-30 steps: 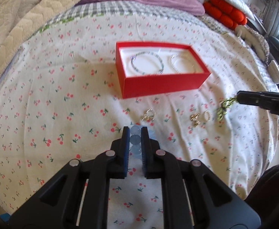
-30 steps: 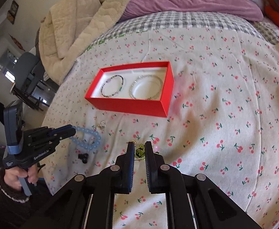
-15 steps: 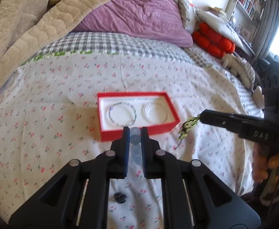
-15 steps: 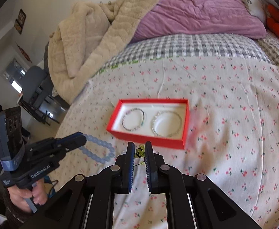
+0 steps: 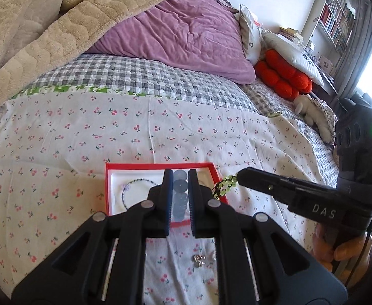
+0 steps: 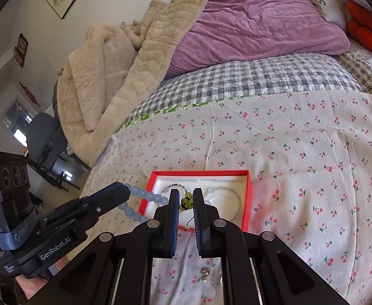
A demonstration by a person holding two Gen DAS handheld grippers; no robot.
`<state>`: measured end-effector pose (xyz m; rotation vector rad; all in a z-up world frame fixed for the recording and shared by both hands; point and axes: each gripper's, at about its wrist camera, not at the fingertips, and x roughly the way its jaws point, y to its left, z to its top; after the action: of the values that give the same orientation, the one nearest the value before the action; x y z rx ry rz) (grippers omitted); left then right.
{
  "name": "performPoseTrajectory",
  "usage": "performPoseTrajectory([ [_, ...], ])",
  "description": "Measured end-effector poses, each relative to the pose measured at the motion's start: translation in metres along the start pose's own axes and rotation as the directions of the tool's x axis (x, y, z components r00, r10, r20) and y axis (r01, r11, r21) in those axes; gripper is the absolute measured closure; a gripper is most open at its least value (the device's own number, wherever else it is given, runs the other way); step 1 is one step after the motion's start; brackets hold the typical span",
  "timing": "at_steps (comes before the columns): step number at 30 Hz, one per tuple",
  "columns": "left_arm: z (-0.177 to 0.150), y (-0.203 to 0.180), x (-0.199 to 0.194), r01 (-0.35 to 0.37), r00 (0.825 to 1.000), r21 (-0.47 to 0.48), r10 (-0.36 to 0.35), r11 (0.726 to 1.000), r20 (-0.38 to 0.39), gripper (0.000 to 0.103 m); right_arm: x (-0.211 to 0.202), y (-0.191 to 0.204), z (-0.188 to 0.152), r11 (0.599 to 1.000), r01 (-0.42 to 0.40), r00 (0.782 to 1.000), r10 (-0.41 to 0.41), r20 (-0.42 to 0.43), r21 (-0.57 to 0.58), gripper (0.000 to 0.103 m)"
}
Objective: Organize jewelry
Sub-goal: 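Carry the blue bracelet and green charm into the red box and release both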
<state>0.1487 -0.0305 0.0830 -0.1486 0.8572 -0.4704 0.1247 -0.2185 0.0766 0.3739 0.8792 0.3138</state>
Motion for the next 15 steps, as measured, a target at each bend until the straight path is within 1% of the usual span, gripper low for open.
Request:
performPoseTrajectory([
  [7, -0.004, 0.024, 0.034, -0.066, 0.996, -0.038, 0.064, 0.997, -0.066, 0.090, 0.027, -0.011, 0.003, 1.000, 0.031, 0.999, -0.031, -0.043, -0.001, 0.092],
  [12, -0.005, 0.035, 0.040, -0.077, 0.994, -0.065, 0.071, 0.995, -0.080, 0.090, 0.044, -0.015, 0.003, 0.999, 0.047, 0.996, -0.047, -0.074, -0.007, 0.092],
  [15, -0.005, 0.035, 0.040, -0.086, 0.993, -0.056, 0.081, 0.995, -0.083, 0.090, 0.048, -0.018, 0.004, 0.999, 0.044, 0.996, -0.043, -0.072, 0.012, 0.091],
])
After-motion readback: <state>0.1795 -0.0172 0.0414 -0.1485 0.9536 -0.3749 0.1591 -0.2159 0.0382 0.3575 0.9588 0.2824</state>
